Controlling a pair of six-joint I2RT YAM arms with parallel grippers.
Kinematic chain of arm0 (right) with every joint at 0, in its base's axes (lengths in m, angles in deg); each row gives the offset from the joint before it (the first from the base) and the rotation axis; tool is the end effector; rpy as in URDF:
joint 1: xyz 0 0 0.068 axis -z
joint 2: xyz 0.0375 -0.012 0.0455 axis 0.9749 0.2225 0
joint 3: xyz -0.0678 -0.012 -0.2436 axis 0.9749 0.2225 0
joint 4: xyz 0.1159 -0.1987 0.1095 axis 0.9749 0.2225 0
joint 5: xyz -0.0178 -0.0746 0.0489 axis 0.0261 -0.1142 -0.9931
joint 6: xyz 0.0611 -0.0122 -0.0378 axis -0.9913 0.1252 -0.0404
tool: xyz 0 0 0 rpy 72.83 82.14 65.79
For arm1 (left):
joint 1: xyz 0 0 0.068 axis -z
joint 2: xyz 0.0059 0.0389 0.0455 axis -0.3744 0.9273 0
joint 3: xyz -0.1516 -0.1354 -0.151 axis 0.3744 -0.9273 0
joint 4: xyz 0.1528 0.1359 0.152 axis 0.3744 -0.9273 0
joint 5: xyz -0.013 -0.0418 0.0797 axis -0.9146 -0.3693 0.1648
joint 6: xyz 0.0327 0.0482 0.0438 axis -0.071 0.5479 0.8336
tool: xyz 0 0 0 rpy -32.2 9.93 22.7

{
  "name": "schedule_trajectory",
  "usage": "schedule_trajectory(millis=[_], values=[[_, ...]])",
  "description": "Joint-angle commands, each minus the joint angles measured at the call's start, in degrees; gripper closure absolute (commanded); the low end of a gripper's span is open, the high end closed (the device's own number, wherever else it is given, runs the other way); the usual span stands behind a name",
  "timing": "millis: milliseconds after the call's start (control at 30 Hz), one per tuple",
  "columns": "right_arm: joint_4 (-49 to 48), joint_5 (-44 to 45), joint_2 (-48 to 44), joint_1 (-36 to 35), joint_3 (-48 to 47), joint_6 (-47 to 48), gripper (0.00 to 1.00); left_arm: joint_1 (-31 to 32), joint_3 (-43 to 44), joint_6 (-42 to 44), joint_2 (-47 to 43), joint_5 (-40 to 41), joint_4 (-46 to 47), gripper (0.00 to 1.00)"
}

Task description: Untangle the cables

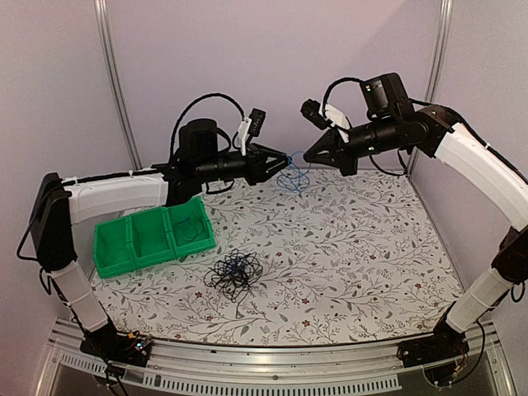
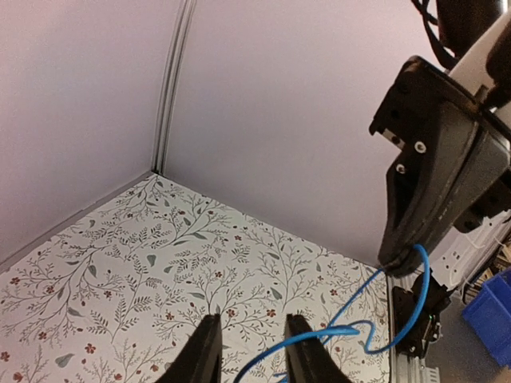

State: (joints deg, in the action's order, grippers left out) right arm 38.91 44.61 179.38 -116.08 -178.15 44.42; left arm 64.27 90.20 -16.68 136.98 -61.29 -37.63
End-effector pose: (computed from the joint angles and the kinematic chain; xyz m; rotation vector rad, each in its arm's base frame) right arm 0.2562 0.2401 0.3909 -1.4233 1.6016 0.5578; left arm 0.2957 -0.3085 0.3095 0.7971 1.5790 -1.1685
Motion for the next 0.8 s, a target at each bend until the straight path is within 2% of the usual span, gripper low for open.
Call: schedule_trajectory(millis=[0,100,167,267,433,667,767], values=[[-0.43,0.08,-0.31,0.18,-1.85,-0.92,1.0,-0.3,4.31,-4.89,4.23,4.16,3.54,0.82],[-0.4,1.9,-1.25,0.39,-3.24,-1.13,1.0,-2.89,1.19,-12.48,4.29,10.63,5.37,0.96],[-0.54,2.87,-2.16,1.24,-3.91,-1.36,1.0,-4.92,-2.85,-16.61,2.44,15.07,6.08,1.0],[-0.97,2.87,-3.66,3.62,-4.56,-2.68,1.0,-7.85,-8.69,-20.99,-0.48,20.3,5.31,1.0],[-1.49,2.43,-4.77,6.86,-4.53,-4.24,1.0,-10.62,-14.61,-24.69,-3.43,20.86,5.93,1.0],[-2.11,1.37,-5.16,8.79,-0.43,-4.5,1.0,-13.76,-14.72,-23.52,-7.73,23.2,6.25,1.0],[-1.82,-0.7,-4.67,8.77,1.65,-3.97,0.89,-14.95,-10.94,-20.12,-9.3,22.34,5.54,1.0]])
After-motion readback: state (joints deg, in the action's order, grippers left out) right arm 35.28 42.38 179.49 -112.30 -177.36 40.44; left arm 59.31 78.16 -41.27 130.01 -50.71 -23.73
